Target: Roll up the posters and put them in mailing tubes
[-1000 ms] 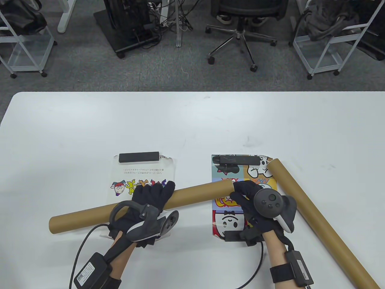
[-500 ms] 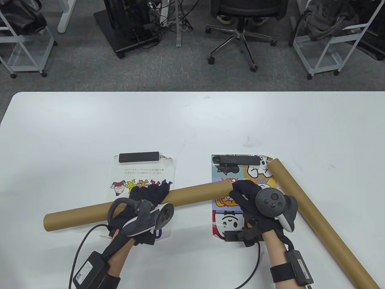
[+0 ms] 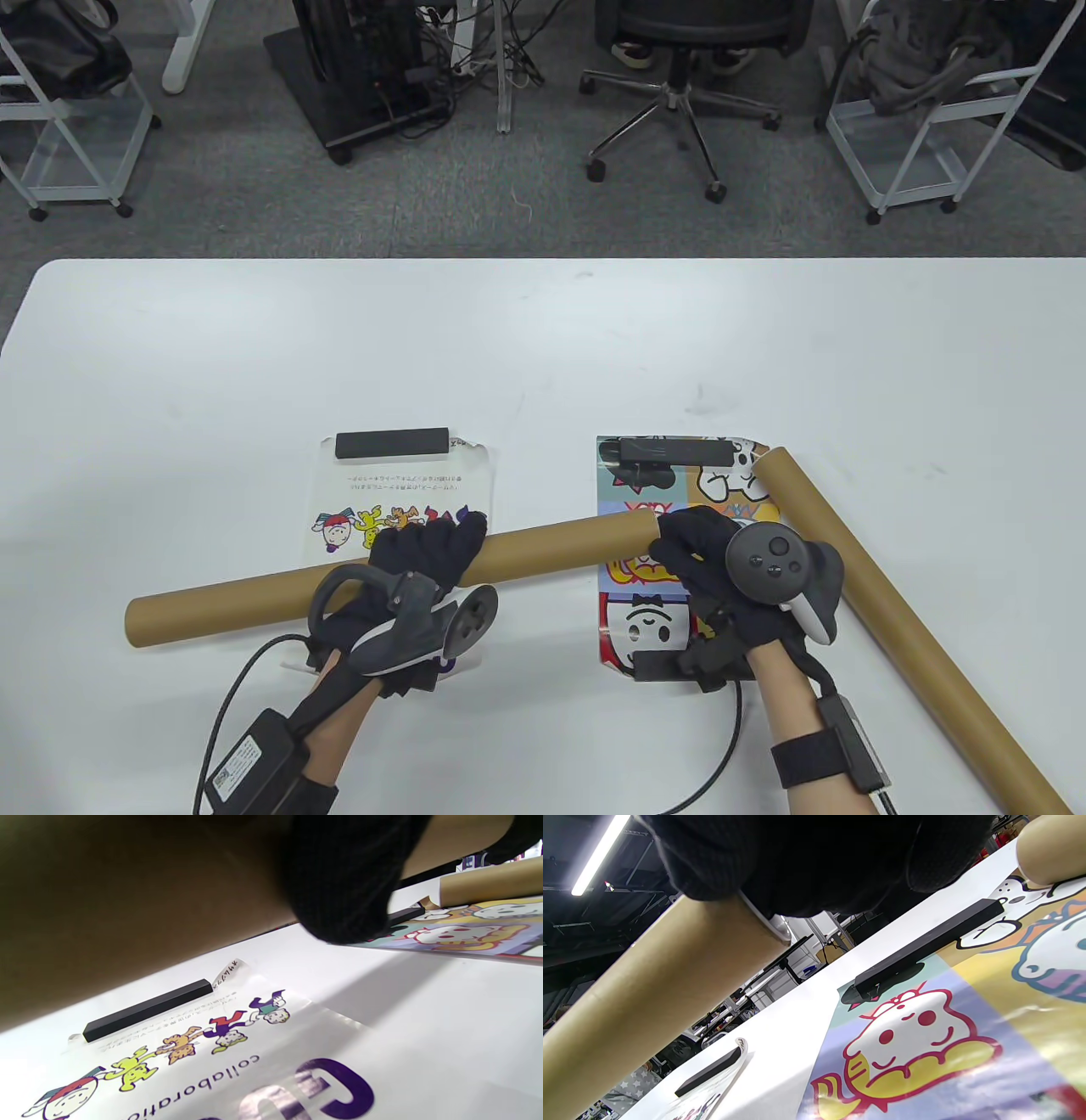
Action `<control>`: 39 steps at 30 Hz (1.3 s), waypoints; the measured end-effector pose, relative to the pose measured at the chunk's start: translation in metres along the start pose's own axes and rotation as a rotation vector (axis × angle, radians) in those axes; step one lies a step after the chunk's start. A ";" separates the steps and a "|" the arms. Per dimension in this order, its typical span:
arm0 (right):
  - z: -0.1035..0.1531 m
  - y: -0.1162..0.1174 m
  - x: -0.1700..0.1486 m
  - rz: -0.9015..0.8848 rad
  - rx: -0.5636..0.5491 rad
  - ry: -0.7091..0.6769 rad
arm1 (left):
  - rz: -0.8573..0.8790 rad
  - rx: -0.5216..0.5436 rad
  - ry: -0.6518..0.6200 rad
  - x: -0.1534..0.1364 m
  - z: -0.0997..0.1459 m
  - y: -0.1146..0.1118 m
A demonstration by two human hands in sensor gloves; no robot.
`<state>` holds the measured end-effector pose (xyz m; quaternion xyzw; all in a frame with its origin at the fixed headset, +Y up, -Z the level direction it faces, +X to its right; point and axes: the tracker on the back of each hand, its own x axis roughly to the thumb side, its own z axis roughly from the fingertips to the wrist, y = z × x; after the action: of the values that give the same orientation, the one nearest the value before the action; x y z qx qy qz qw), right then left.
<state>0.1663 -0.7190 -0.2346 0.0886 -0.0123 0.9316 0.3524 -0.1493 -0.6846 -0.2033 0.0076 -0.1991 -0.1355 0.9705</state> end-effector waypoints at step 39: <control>-0.001 -0.005 0.008 -0.198 -0.026 0.009 | -0.083 0.101 0.052 -0.008 -0.002 0.004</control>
<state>0.1640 -0.7101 -0.2345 0.0805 -0.0141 0.8923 0.4440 -0.1543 -0.6792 -0.2082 0.0682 -0.1799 -0.1650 0.9673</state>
